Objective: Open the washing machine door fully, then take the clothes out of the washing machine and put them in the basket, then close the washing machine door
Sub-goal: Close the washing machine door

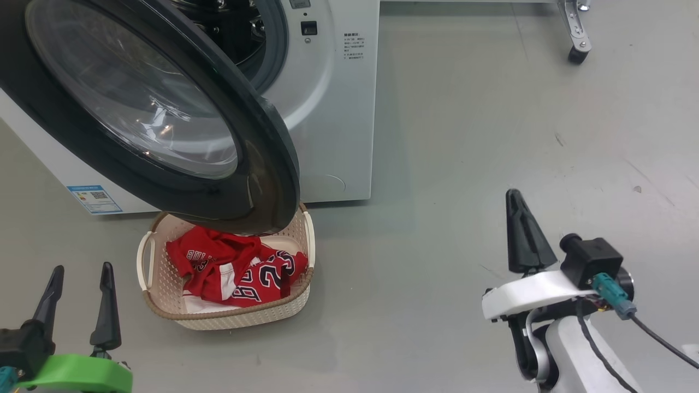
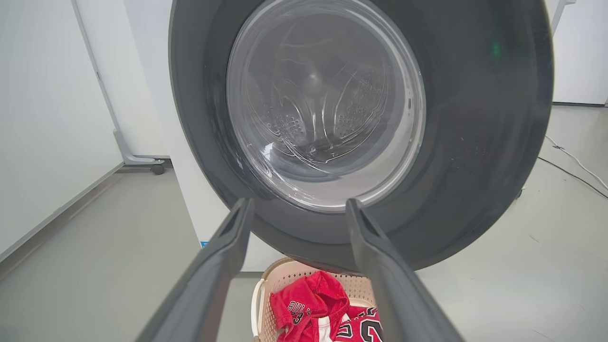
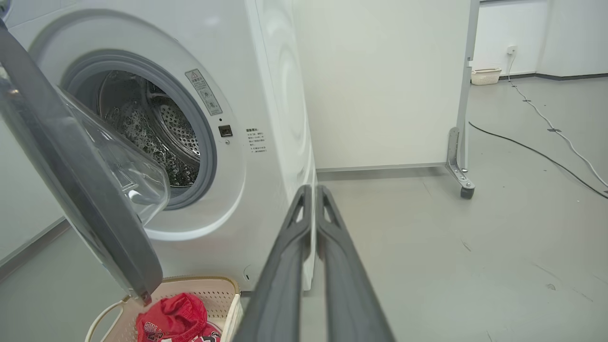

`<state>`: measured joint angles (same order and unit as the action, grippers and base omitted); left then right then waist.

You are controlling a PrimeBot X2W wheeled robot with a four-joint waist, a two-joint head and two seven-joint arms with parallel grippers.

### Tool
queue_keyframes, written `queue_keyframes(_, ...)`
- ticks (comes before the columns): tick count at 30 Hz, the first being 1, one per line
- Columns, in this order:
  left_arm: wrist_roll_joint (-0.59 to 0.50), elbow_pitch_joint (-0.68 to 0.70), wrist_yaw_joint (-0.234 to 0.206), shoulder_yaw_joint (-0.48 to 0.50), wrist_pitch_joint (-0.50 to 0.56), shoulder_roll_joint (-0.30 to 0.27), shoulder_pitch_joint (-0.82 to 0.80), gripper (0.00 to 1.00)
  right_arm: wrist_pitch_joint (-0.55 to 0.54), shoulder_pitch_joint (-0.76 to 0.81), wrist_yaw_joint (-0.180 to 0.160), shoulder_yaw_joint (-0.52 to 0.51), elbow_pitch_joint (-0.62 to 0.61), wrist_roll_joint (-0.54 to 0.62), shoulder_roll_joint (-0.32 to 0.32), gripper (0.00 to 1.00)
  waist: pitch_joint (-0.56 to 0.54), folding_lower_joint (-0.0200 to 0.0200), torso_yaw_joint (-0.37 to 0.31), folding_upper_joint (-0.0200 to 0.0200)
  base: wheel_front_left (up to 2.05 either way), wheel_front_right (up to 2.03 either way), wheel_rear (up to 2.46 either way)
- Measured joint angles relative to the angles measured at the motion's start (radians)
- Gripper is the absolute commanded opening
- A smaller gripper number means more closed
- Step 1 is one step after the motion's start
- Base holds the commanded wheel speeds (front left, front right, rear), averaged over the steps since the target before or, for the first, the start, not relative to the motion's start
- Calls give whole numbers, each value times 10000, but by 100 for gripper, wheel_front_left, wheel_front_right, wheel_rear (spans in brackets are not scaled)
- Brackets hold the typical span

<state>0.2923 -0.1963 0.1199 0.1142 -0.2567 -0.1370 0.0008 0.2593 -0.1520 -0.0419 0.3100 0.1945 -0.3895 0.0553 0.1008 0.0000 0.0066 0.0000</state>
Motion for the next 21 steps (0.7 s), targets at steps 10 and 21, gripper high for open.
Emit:
queue_keyframes(10,-125,-13,8,142,0,245,41,100,2,-531,527,-130,-2161,491,8,0,-46,0,48,0,0,0,0)
queue_keyframes(21,-297,-159,12,-326,0,454,35,100,6,-1329,1371,1440,-3340,1296,44,0,66,0,597,0,0,0,0)
